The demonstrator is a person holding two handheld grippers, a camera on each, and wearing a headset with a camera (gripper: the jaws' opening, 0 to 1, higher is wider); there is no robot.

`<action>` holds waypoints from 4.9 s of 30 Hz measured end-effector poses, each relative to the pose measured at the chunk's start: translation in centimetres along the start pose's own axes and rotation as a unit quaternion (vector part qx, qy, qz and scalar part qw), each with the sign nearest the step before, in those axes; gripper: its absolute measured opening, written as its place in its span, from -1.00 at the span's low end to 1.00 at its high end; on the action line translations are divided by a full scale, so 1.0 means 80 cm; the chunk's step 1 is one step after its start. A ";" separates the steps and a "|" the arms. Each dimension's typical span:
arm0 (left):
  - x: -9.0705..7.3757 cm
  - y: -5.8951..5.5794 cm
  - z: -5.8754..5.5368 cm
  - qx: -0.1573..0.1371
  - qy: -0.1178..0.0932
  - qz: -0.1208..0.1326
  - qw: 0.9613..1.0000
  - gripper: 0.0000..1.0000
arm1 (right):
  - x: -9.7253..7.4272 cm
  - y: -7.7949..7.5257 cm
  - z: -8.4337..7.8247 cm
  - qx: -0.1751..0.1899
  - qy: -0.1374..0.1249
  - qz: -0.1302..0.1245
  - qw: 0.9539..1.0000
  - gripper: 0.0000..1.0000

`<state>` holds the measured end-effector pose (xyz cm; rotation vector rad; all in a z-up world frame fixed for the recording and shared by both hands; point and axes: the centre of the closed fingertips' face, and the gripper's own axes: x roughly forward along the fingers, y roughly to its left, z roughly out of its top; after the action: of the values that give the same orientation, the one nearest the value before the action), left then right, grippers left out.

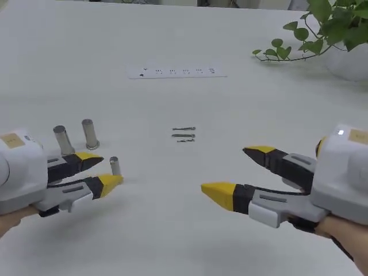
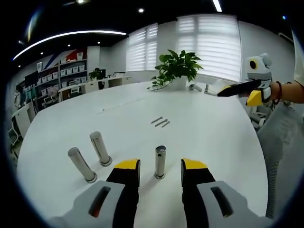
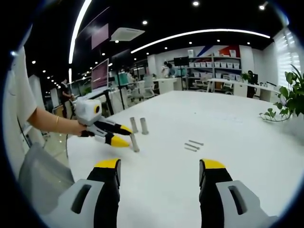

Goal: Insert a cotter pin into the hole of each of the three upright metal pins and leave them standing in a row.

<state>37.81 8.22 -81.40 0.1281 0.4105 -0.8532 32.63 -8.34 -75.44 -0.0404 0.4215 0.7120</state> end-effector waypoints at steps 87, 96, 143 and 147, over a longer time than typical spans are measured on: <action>-0.105 -0.037 -0.013 -0.050 0.003 0.134 0.990 0.36 | 0.179 -0.105 -0.050 -0.141 0.189 0.087 0.968 -0.62; -0.104 -0.037 -0.014 -0.052 0.005 0.135 0.989 0.32 | 0.182 -0.104 -0.060 -0.154 0.216 0.102 0.959 -0.70; -0.096 -0.043 -0.011 -0.032 0.019 0.114 0.993 0.30 | 0.169 -0.089 -0.042 -0.265 0.242 0.117 0.926 -0.97; -0.092 -0.044 -0.005 -0.030 0.019 0.106 0.994 0.27 | 0.161 -0.079 -0.031 -0.280 0.228 0.116 0.925 -0.97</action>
<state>30.75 11.19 -78.67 0.1298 0.4493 -0.6287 44.52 -5.57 -83.37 -0.7199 0.6625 1.0462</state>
